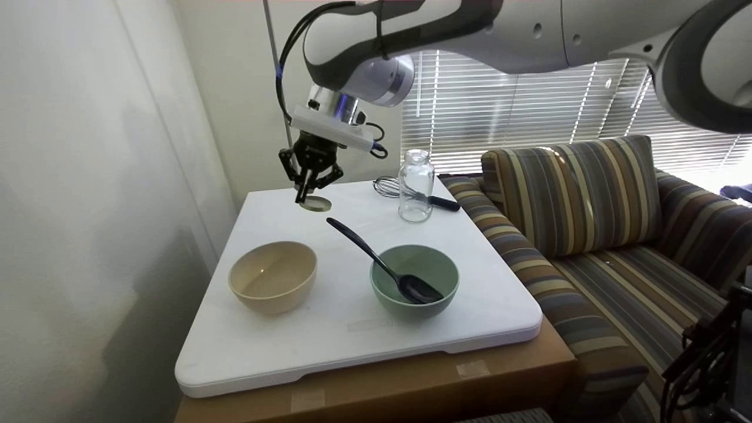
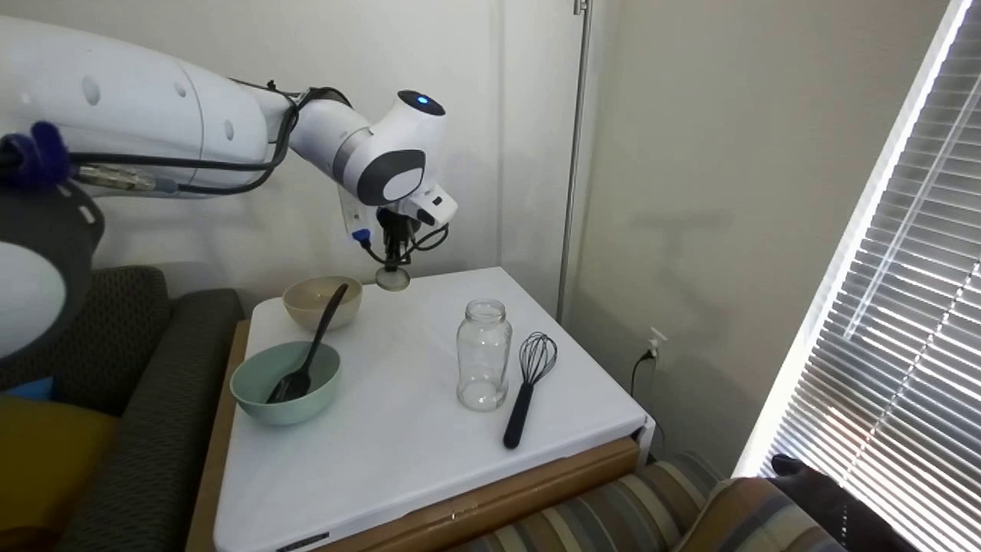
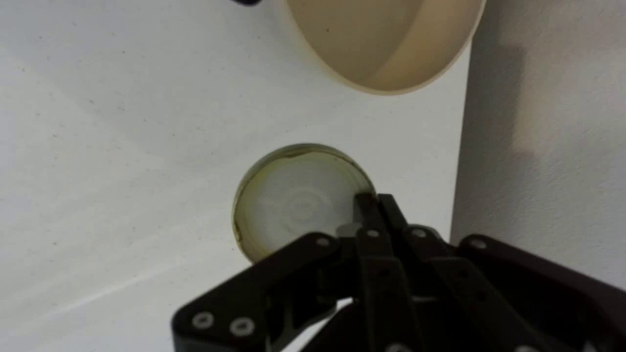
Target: Move the lid to the right
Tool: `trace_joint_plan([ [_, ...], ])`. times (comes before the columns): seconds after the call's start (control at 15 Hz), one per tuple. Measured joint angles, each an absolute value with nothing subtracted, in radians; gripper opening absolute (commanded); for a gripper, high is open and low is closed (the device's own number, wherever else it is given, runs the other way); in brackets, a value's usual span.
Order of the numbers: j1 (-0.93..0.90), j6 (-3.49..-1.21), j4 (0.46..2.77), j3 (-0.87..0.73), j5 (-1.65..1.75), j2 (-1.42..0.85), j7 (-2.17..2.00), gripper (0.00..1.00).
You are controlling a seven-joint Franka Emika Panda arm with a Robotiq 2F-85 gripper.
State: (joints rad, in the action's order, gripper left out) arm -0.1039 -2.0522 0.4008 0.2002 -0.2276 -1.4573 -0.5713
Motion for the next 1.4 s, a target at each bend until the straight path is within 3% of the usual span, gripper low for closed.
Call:
trace_joint_plan([
  [0.47, 0.018, -1.847, 0.405, 0.368, -0.335, -1.447, -0.298, 0.01],
  [1.4, 0.069, -1.62, 0.375, 0.454, -0.349, -1.412, -0.217, 0.01],
])
